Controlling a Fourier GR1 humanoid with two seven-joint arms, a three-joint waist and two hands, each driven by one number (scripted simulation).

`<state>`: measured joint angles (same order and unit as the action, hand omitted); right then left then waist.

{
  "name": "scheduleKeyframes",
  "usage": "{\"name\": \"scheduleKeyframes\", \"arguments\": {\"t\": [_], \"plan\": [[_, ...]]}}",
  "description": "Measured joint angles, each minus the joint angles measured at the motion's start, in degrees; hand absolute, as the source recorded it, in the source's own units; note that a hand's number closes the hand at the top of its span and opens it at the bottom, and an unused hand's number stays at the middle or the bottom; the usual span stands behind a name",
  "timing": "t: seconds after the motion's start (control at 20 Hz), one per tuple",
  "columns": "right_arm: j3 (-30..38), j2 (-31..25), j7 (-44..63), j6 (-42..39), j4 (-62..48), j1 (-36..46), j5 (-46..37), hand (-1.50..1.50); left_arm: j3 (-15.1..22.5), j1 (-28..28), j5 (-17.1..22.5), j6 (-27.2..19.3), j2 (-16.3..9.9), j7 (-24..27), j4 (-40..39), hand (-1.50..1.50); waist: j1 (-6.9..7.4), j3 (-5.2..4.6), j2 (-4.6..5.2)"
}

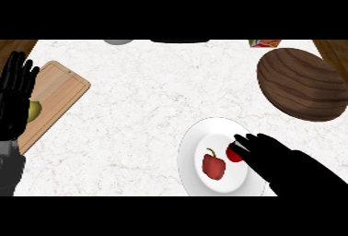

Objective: Pick the can from the plate and place it in the bowl

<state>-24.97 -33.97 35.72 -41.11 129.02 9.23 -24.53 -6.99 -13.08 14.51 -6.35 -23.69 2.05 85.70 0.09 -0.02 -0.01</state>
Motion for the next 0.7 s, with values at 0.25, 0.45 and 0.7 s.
{"name": "scheduleKeyframes", "arguments": {"t": [0.25, 0.45, 0.7], "plan": [[1.6, 2.2, -5.3, -0.2, -5.7, -0.2, -3.8, -1.5, -1.0, -0.2, -0.6, 0.4, 0.6, -1.7, 1.2, 0.0, -0.01, 0.02, 0.01], [0.4, 3.9, -9.5, 2.4, -9.7, -2.1, -9.7, -1.5, -1.5, 0.4, -1.3, 1.0, 1.2, -2.2, 2.3, 0.0, -0.03, 0.03, 0.0], [0.8, 5.6, -15.3, 4.7, -15.4, -2.2, -14.8, -1.5, -2.8, 0.6, -1.6, 3.0, 1.7, -0.8, 0.8, 0.0, -0.05, 0.03, 0.02]]}}
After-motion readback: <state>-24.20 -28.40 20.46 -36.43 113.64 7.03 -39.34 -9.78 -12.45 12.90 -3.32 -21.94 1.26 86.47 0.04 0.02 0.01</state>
